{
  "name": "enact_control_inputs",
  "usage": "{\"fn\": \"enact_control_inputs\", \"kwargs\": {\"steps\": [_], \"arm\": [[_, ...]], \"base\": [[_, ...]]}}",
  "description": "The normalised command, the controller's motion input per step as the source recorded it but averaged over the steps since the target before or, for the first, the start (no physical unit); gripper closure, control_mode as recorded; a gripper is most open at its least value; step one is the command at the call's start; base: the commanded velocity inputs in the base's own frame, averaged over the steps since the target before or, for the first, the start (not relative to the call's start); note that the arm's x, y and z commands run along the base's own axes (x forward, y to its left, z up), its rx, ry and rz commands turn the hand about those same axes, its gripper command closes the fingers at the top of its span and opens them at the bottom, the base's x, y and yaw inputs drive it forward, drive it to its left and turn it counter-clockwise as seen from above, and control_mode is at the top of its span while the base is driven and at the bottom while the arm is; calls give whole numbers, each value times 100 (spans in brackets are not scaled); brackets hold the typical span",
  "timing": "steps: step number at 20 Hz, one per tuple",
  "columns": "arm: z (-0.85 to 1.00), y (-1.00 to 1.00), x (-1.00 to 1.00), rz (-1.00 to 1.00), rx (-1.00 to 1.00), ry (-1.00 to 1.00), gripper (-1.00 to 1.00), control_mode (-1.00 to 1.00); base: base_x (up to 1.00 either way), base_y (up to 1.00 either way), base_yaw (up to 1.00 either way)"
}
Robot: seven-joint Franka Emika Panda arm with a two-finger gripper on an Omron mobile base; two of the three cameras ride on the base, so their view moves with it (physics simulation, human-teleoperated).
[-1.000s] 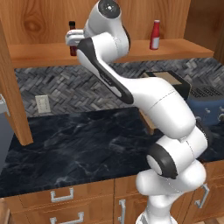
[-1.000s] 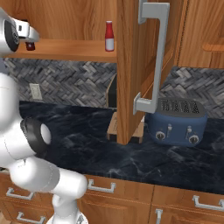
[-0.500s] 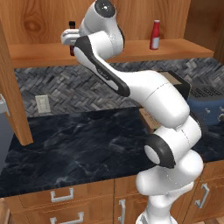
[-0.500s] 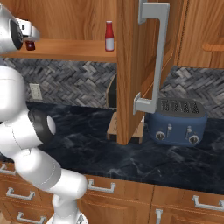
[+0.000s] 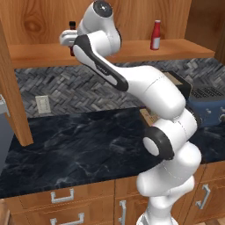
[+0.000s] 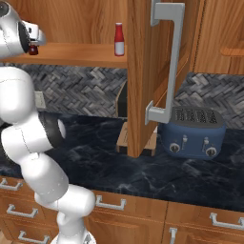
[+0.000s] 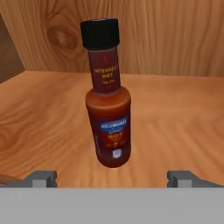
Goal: Move the condiment bottle and ketchup from the cabinet to the dining counter.
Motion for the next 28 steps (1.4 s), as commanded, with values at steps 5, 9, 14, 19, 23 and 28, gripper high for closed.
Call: {"fn": "enact_control_inputs", "kwargs": {"steps": [5, 9, 14, 19, 23, 28], "arm": [[-5, 12, 28, 1, 0, 0, -100, -100], [-2, 5, 30, 1, 0, 0, -100, -100], [0, 6, 22, 0, 0, 0, -100, -100], [-1, 14, 17, 0, 0, 0, -100, -100], [-4, 13, 16, 0, 0, 0, -100, -100], [-1, 6, 12, 0, 0, 0, -100, -100]], "base": [[0, 0, 0], [0, 0, 0], [0, 0, 0], [0, 0, 0], [0, 0, 0], [0, 0, 0]]}}
